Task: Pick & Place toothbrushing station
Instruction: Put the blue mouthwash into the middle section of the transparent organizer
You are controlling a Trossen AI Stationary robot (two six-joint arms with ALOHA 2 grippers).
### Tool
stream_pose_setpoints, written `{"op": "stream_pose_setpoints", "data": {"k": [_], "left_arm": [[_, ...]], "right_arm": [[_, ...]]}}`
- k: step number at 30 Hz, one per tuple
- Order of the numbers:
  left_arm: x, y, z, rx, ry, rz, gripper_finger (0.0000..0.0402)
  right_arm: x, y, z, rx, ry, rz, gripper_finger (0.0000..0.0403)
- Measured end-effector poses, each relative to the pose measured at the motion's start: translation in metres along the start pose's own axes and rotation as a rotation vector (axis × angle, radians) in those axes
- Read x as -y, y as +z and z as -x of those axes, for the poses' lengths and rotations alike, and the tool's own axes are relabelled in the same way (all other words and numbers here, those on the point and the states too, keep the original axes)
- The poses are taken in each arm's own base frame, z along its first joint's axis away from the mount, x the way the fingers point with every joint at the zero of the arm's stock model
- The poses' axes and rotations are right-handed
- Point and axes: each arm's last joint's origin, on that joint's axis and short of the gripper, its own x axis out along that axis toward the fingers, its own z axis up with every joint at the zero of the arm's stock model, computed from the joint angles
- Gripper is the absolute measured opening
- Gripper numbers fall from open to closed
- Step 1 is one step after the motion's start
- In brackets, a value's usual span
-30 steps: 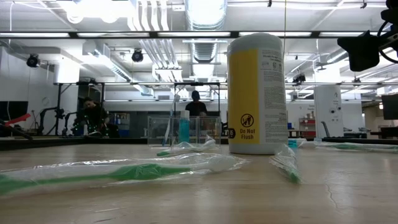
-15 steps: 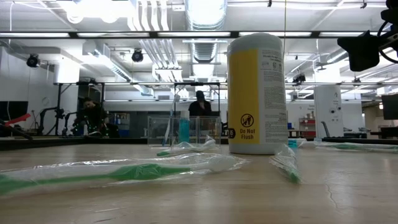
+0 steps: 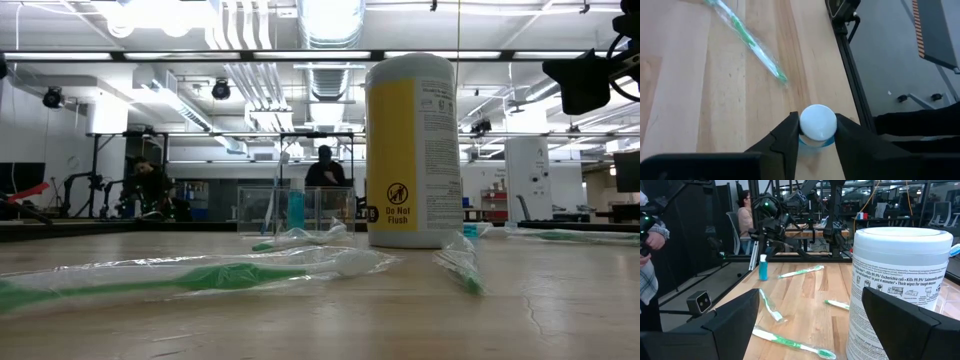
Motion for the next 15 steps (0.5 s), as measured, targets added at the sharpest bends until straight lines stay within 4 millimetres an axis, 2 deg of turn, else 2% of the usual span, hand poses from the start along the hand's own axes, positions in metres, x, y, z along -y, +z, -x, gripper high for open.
{"op": "stream_pose_setpoints", "data": {"k": [7,15], "left_arm": [[-0.007,0.010,0.010,0.054,0.049,0.044,0.0115],[-0.029,0.038,0.032,0.141,0.093,0.070,0.0115]], "right_arm": [[0.000,0.000,0.000,0.000,0.000,0.000,0.0344],[0.000,0.000,0.000,-0.001,0.000,0.000,0.0349]]}}
